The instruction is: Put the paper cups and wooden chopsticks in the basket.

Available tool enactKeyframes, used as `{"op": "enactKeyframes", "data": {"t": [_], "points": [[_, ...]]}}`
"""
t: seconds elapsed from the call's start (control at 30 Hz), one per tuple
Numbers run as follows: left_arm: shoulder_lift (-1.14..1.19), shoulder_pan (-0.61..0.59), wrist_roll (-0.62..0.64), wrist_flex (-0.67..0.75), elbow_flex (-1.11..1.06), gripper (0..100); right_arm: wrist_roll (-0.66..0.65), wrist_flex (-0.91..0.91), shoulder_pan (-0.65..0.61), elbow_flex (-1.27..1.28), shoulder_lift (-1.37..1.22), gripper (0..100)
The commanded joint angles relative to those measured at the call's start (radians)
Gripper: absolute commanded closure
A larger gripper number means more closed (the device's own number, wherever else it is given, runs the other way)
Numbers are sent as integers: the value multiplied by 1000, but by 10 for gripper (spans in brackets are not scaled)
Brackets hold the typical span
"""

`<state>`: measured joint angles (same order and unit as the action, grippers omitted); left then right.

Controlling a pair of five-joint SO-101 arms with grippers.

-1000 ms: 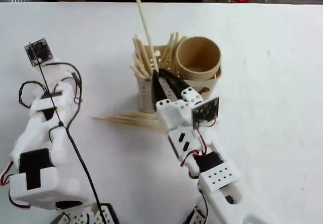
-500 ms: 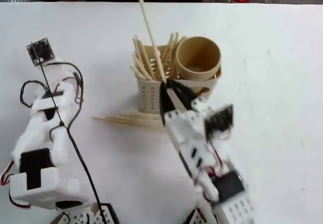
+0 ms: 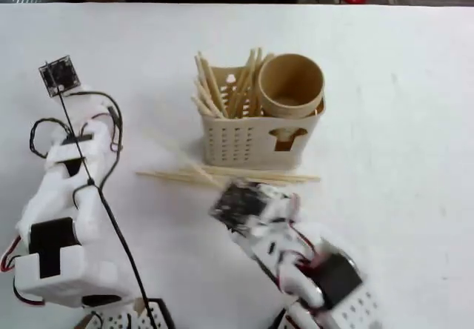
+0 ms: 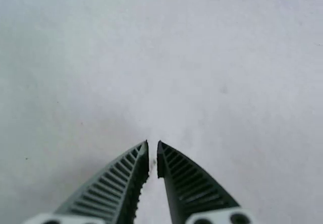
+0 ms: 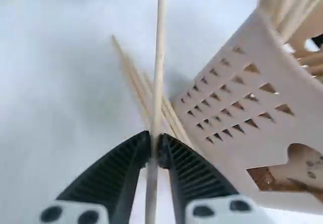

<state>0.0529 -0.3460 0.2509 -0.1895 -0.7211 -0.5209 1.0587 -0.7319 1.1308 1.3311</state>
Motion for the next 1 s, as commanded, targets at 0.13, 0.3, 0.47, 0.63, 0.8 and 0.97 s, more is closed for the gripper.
{"op": "enactKeyframes", "data": {"t": [0.13, 0.3, 0.47, 0.63, 0.8, 0.97], "points": [[-4, 25, -14, 23, 55, 950, -158, -206, 61, 48, -421, 981], [-4, 25, -14, 23, 54, 950, -160, -298, 76, 37, -674, 981], [-4, 25, -14, 23, 54, 950, -160, -240, 77, -109, -934, 981], [-4, 25, -14, 23, 54, 950, -158, -182, 79, -216, -1098, 981], [-4, 21, -14, 23, 54, 950, -158, -122, 79, -242, -1102, 980], [-2, 21, -14, 23, 55, 950, -158, 15, 81, -272, -995, 971]]}}
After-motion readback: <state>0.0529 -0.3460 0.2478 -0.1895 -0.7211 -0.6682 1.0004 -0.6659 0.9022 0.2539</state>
